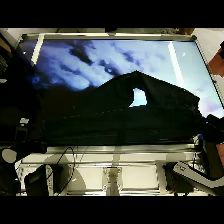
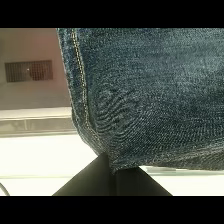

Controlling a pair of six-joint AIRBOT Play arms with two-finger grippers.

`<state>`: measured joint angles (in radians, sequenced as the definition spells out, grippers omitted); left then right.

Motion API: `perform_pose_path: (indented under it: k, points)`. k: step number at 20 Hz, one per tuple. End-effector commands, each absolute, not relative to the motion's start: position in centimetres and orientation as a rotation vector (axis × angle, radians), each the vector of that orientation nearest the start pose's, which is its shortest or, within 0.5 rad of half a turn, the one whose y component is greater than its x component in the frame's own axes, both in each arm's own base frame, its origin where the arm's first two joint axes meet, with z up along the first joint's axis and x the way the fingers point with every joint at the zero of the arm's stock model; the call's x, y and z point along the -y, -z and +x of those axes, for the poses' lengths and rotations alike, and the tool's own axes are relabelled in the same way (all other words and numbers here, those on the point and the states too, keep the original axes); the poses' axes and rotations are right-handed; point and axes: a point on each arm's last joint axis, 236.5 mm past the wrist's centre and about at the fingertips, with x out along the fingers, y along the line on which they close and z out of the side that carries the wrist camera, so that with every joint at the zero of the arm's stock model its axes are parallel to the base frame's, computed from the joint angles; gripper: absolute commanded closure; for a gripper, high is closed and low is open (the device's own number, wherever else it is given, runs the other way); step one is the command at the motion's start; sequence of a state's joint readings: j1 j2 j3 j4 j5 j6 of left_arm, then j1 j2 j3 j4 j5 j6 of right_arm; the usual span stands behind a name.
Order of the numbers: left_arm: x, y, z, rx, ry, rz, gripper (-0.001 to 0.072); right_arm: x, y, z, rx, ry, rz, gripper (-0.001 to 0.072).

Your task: Fold the clothes and pants, and hang the long-sleeved shirts on hangers.

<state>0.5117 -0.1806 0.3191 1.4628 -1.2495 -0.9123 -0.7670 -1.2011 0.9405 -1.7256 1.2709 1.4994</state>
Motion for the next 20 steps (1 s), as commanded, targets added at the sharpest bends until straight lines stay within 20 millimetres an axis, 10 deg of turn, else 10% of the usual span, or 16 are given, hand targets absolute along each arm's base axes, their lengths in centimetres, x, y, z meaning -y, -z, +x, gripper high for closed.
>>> perform_pose_path:
  k: [1,8,11,16,20]
  points:
    - [-6.3,2.2,16.3,-1.080,-0.027,0.261,0.0680,23.1,4.8,16.0,-1.630,0.669,0.342,0.0694]
    - [-7.7,3.6,18.5,-1.107,-0.018,0.278,0.0674,24.0,4.7,14.4,-1.567,0.742,0.495,0.0661]
    - [-7.8,4.2,18.9,-1.192,0.027,0.242,0.0525,23.4,4.5,14.0,-1.593,0.736,0.513,0.0302]
    - [-7.5,-6.6,25.3,-0.905,0.054,0.294,0.0456,25.2,-0.1,17.0,-1.438,0.754,0.502,0.0301]
    - [-3.4,-14.7,30.2,-0.702,0.195,0.117,0.0339,26.0,-6.2,22.5,-1.210,0.669,0.507,0.0302]
